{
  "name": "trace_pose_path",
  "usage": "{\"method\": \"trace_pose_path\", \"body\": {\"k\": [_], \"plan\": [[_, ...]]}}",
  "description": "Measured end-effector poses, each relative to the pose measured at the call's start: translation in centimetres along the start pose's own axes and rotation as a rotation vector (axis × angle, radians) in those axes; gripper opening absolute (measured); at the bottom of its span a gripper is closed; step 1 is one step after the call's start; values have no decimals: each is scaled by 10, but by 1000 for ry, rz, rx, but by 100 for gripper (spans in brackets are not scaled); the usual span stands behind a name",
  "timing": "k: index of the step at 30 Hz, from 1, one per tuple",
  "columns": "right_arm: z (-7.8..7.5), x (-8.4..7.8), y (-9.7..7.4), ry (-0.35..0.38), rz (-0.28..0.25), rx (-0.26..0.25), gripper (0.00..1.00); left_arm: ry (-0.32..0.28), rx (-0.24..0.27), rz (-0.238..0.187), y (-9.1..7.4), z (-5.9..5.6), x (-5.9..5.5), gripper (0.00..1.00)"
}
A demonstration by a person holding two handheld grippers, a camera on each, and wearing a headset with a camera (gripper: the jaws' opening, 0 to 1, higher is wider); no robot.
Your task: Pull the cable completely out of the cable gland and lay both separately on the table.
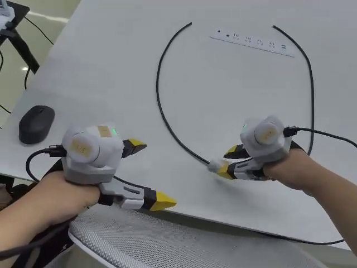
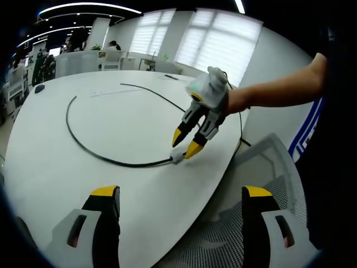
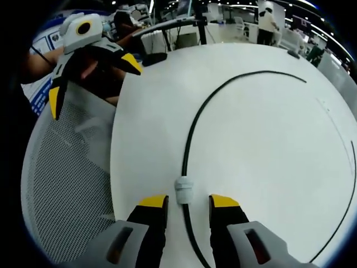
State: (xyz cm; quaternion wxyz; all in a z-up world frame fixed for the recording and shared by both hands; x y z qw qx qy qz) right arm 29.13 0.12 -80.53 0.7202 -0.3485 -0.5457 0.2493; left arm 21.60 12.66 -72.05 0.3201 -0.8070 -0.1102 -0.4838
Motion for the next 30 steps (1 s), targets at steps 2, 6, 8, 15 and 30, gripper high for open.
{"method": "trace_pose_path", "body": {"k": [2,6,8,15,30], "plan": [[1,0,2,2,1,7,24,-1,-2,3,-1,0,-2,90],[3,-1,3,-13,15,17,20,-8,0,9,-3,1,-5,89],[3,-2,4,-22,20,19,17,-9,0,9,-4,1,-6,89],[6,-3,9,-45,27,24,13,-18,8,-4,-6,1,-6,89],[5,-2,8,-53,49,14,7,-12,0,2,-4,0,-5,88]]}}
Point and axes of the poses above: the centre of the closed fingertips' face, and the gripper's own axes: y roughly forward along the fingers, z roughly to its left, x roughly out of its top, the point moved 1 cm from there along -y, roughly backward along the fingers, and after that the axes turned 9 degrees about -z, right-handed, at the moved point
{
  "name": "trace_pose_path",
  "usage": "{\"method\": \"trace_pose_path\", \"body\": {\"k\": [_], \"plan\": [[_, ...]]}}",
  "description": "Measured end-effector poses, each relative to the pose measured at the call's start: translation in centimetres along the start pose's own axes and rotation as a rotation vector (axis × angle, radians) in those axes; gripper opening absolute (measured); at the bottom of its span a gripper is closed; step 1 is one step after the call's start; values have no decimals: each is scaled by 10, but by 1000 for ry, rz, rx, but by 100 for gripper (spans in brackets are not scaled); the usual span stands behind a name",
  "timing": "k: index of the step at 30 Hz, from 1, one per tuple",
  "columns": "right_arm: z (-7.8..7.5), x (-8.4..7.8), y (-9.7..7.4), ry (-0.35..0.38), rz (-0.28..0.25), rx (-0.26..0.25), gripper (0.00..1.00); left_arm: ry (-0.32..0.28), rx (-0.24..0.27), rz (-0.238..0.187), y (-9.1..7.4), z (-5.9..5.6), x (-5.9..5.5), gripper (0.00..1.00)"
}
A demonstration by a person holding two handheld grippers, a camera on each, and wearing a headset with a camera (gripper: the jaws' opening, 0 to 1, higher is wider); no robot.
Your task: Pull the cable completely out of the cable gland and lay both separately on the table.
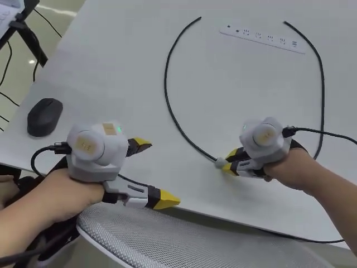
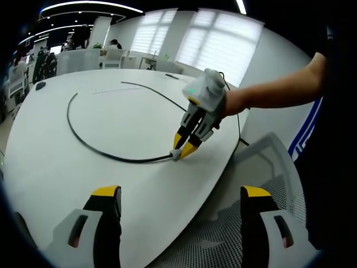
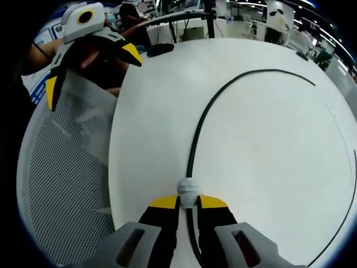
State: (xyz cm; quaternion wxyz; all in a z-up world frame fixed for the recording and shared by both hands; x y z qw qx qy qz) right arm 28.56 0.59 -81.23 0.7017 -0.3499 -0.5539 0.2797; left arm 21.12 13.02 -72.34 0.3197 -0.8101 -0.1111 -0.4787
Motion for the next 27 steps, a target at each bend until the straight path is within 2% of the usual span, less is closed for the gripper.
{"method": "trace_pose_path", "body": {"k": [7,15,18,27], "plan": [[5,12,-16,1,16,18,7,27,-18,-14,5,0,13,87],[9,36,-40,-48,11,24,7,63,-50,-32,16,-5,33,86],[17,48,-52,-71,-3,40,7,87,-67,-33,21,-7,42,86],[27,66,-80,-138,-3,37,7,137,-109,-50,33,-14,65,84]]}}
Point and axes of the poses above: the centre of the closed fingertips' face, and the gripper's own axes: y roughly forward along the fingers, z roughly to its left, x roughly out of its top, the point moved 1 cm from there along -y, roughly backward along the fingers, and after that the axes turned 9 degrees about -z, right-handed, at the moved point
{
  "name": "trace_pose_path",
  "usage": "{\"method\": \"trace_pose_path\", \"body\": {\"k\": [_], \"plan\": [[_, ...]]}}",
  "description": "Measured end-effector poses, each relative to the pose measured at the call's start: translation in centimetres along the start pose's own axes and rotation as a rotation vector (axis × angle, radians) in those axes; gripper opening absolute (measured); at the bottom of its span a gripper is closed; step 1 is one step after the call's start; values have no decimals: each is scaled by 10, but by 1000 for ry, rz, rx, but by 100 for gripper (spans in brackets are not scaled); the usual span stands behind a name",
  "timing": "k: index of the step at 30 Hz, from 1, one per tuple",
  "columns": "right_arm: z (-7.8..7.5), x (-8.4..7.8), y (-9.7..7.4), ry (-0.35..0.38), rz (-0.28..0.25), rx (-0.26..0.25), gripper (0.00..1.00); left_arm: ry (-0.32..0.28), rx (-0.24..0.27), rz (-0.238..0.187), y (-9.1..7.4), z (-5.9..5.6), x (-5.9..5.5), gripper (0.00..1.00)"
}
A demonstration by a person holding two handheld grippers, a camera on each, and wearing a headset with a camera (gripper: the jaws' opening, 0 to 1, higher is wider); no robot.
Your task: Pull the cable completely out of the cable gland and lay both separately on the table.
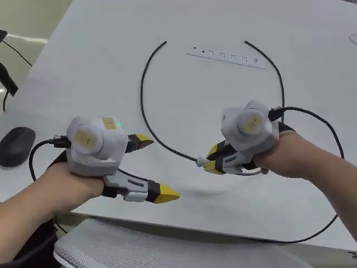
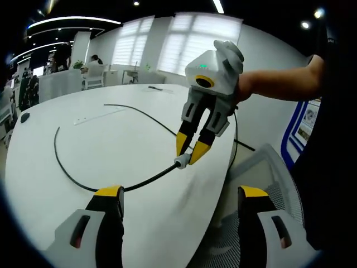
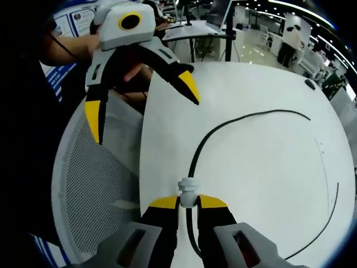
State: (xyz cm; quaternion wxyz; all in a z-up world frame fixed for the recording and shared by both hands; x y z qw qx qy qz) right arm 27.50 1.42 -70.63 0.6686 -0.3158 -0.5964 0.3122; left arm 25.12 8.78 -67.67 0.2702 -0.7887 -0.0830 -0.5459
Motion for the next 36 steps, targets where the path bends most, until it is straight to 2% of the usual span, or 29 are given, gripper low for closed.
{"method": "trace_pose_path", "body": {"k": [9,18,21,24,30,36], "plan": [[8,19,-25,-45,-16,1,7,43,-42,-22,14,-10,21,81],[25,35,-41,-126,11,25,7,82,-95,-38,24,-22,32,78],[26,40,-43,-149,9,18,7,74,-109,-36,26,-23,35,72],[27,45,-46,-167,9,14,7,53,-110,-67,28,-23,41,72],[29,54,-51,-188,-9,11,7,50,-119,-78,30,-23,44,68],[28,46,-51,-185,-5,14,7,53,-139,-68,33,-26,43,62]]}}
Point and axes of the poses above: the centre of the closed fingertips' face, and the gripper's own axes: y roughly forward along the fingers, z roughly to its left, x roughly out of its top, the point moved 1 cm from there along -y, roughly backward along the fingers, and after that the axes turned 9 degrees about -z, right-handed, at the moved point
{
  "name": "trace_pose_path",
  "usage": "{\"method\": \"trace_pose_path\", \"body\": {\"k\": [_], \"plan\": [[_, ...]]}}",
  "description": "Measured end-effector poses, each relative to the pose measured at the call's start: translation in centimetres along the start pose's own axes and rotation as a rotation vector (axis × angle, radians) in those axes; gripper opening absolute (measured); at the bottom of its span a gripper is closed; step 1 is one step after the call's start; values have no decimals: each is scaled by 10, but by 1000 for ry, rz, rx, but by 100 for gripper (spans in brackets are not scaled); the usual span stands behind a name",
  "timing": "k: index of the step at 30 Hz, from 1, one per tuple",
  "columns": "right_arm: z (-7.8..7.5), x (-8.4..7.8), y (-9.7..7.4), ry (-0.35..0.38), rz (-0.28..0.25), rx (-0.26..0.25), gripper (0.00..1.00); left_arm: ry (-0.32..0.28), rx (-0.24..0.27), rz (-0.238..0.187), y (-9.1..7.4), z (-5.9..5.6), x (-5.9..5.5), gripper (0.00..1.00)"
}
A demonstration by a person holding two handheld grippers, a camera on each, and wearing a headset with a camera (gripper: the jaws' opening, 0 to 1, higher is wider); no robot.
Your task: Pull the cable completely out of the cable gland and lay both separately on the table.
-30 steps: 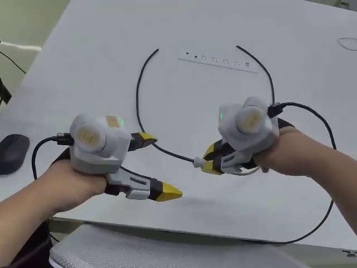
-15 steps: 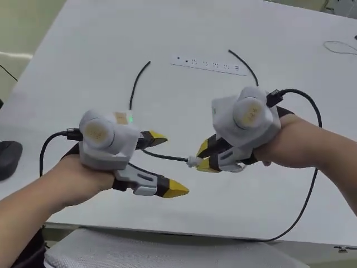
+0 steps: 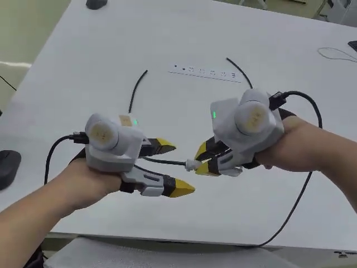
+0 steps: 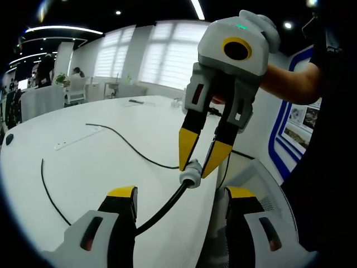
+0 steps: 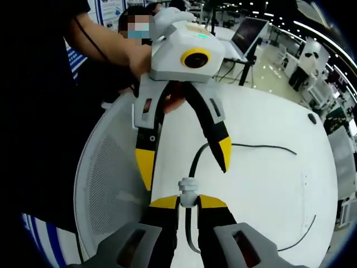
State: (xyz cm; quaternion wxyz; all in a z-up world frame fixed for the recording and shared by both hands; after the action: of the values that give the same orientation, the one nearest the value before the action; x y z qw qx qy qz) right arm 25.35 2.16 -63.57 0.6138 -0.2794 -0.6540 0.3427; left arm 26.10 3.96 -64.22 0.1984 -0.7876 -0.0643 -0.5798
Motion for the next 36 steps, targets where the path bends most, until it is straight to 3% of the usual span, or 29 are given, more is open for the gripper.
{"method": "trace_pose_path", "body": {"k": [10,16,36], "plan": [[6,-3,1,-4,-10,18,7,25,-54,-34,3,-6,7,38],[8,-1,0,-11,-11,26,7,42,-75,-24,4,-9,5,29],[10,-6,-3,-73,-25,21,7,61,-115,-23,11,-21,4,16]]}}
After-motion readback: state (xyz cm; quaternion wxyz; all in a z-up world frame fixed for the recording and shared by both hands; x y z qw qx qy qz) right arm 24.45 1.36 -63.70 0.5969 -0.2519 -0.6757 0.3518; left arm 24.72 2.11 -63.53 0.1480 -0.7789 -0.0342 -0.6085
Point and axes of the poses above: the centre of the closed fingertips' face, and the gripper's own axes: y roughly forward along the fingers, z roughly to its left, x roughly out of its top, the point moved 1 cm from there along -y, roughly backward along the fingers, and after that the axes turned 9 degrees about -z, right-handed, at the moved point
